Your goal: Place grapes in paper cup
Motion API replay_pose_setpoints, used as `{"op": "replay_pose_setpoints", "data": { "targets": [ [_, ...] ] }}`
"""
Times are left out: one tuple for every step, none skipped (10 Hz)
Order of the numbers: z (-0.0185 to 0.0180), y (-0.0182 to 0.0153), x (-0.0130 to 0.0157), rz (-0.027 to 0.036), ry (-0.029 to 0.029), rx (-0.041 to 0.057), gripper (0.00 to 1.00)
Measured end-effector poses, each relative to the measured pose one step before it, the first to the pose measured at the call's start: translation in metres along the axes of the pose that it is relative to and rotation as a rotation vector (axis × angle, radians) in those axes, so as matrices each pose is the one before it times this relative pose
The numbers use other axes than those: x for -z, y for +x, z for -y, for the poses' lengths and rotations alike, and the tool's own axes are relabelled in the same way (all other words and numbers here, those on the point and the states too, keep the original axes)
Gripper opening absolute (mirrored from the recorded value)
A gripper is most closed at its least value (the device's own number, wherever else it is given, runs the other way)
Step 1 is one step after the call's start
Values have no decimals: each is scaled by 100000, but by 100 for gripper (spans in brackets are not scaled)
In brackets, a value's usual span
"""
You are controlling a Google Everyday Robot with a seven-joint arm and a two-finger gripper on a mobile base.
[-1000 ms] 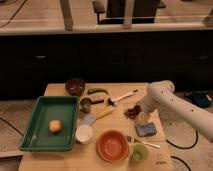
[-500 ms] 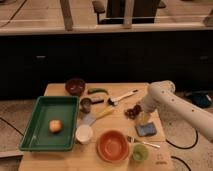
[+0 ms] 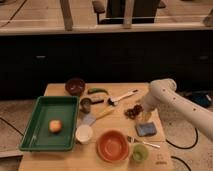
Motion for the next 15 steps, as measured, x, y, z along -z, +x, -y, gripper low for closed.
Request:
{"op": "replay_pose_setpoints", "data": {
  "targets": [
    [117,-243,-4,-555,-707,8566,80],
    [257,-376,-135,-337,-307,6987,80],
    [139,-123,-96,-376,-142,4897,80],
    [64,-117,-202,-285,-621,6016,80],
    [90,-143,-237,-203,-458,4045,80],
    [290,-185,-264,-81,-150,2996,80],
    [86,-17,-171,8,-164,1443,80],
    [215,266,-290,-249,-45,1117,80],
    [119,234,-132,-112,-4,308,80],
    [296,234,-165,-105,-152,231,80],
    [209,258,-305,-21,-600,67,80],
    [269,115,-319,76,-421,94,80],
    [233,125,-413,101,-932,29,80],
    [103,112,-385,97,-835,-149,80],
    [61,68,-301,97,-582,-153,80]
  ]
}}
